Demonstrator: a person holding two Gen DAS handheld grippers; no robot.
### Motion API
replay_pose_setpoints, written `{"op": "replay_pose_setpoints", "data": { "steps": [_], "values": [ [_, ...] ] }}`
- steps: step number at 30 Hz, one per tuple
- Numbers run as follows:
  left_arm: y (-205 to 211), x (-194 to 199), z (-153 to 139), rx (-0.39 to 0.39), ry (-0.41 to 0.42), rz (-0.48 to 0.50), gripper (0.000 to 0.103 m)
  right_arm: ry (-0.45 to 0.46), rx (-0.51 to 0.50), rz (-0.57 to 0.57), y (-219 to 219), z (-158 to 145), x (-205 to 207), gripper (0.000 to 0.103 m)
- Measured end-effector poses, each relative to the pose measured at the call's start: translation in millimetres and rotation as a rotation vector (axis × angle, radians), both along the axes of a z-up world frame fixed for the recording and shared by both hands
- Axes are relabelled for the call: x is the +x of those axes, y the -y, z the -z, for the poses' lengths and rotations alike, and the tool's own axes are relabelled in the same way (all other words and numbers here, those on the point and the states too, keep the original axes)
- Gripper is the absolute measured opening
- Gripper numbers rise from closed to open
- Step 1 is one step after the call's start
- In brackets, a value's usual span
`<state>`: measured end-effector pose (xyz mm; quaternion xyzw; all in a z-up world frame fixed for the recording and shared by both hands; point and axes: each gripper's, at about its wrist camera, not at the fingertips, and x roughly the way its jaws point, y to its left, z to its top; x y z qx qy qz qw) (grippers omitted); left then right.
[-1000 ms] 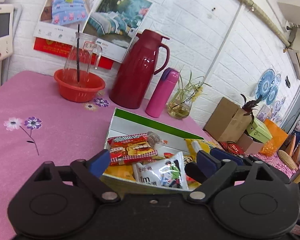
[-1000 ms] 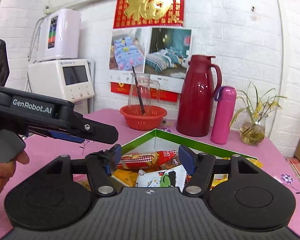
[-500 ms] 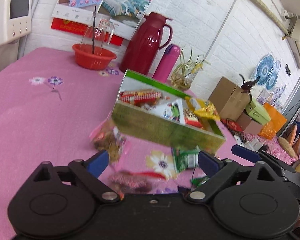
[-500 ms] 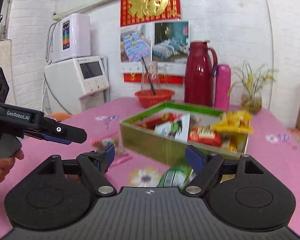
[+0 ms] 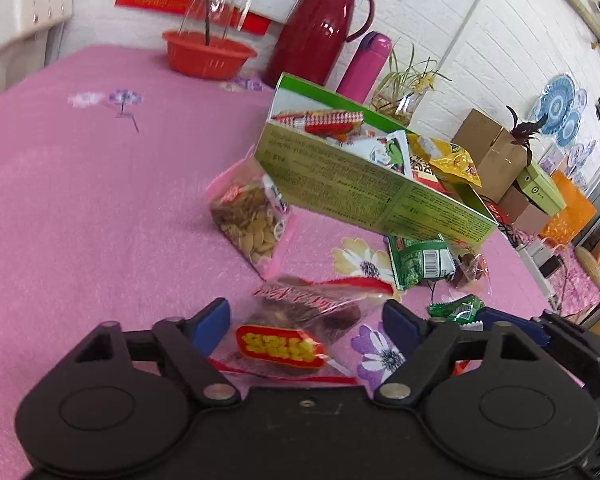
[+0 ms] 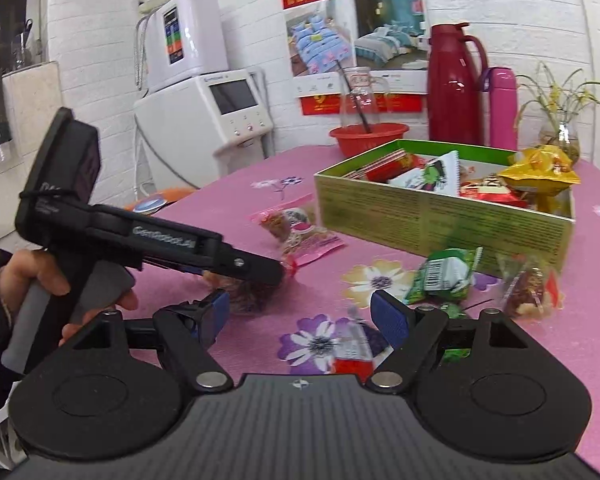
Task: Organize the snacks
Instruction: 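Move both tools back to the clear red-labelled bag of brown snacks, then grasp the clear red-labelled snack bag with both tools and lift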
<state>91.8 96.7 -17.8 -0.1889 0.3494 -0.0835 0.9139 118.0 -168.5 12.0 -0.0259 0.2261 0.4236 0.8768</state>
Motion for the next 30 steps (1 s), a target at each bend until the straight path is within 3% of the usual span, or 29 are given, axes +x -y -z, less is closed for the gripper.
{"op": "replay_pose_setpoints", "data": {
  "steps": [1,4,8,13,19,21,23,30],
  "values": [
    [-1,-1,2,-0.03,-0.014,0.017,0.054,0.002,-0.005,-0.011,-4,0,-1,0.103],
    [-3,-7,3,-0.121,-0.026,0.06,0.055,0.007,-0.024,-0.044,-17,1,-3,0.103],
    [-6,-11,-3,-0.119,0.003,0.039,0.071,0.017,-0.07,-0.074,-35,3,-1,0.103],
    [-10,-3,-1,-0.129,-0.007,0.047,0.072,0.046,-0.13,-0.101,-59,3,6,0.103],
    [-14,3,6,-0.15,-0.01,0.061,0.072,-0.015,-0.17,-0.109,-77,12,24,0.103],
    [-15,5,6,-0.15,-0.006,0.066,0.064,-0.017,-0.167,-0.116,-82,14,26,0.103],
    [-13,7,8,-0.145,-0.011,0.084,0.02,-0.028,-0.152,-0.119,-82,15,28,0.103],
    [-8,1,0,-0.14,0.013,0.073,0.02,0.014,-0.147,-0.115,-78,9,19,0.102]
  ]
}}
